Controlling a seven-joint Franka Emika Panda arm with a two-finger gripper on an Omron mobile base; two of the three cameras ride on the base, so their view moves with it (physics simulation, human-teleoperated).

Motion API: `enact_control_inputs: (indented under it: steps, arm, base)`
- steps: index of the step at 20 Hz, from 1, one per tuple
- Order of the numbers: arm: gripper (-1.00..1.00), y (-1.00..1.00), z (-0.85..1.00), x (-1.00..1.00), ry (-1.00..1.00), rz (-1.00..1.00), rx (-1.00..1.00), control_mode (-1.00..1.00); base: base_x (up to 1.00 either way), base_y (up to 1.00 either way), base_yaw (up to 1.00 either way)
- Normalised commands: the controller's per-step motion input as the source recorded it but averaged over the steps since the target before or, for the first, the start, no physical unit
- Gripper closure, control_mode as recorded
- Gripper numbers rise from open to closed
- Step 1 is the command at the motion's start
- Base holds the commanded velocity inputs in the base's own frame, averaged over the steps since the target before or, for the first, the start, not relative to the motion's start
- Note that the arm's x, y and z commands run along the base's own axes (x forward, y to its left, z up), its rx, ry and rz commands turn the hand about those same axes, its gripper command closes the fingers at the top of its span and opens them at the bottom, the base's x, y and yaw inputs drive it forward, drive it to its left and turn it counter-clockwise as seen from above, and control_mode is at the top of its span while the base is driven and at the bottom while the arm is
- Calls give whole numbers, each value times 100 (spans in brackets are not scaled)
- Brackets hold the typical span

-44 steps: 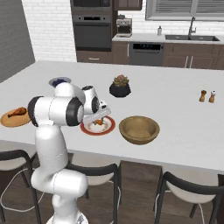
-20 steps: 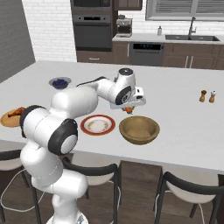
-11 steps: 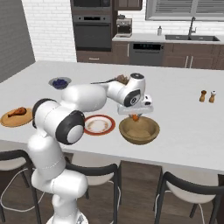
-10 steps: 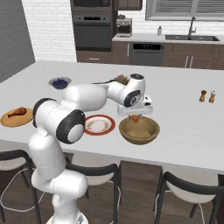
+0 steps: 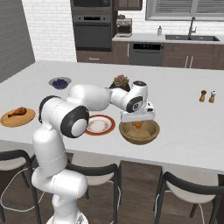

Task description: Pick the chicken drumstick and carrot from their plates and place them in the bowl. Then put the bowl in the fridge.

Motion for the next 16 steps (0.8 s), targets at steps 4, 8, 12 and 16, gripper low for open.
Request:
enact_control_inputs:
  steps: [4, 8, 12, 16]
  arm:
    - [100, -22, -20, 13, 0, 4, -5, -100]
    - [-100, -2, -19, 24, 0, 0, -7, -100]
    - [-100, 0, -6, 15, 0, 0, -2, -100]
    - [-100, 0, 12, 0, -2, 0, 0, -100]
  base:
    - [0, 0, 0]
    - [0, 0, 0]
    - [0, 0, 0]
    - [0, 0, 0]
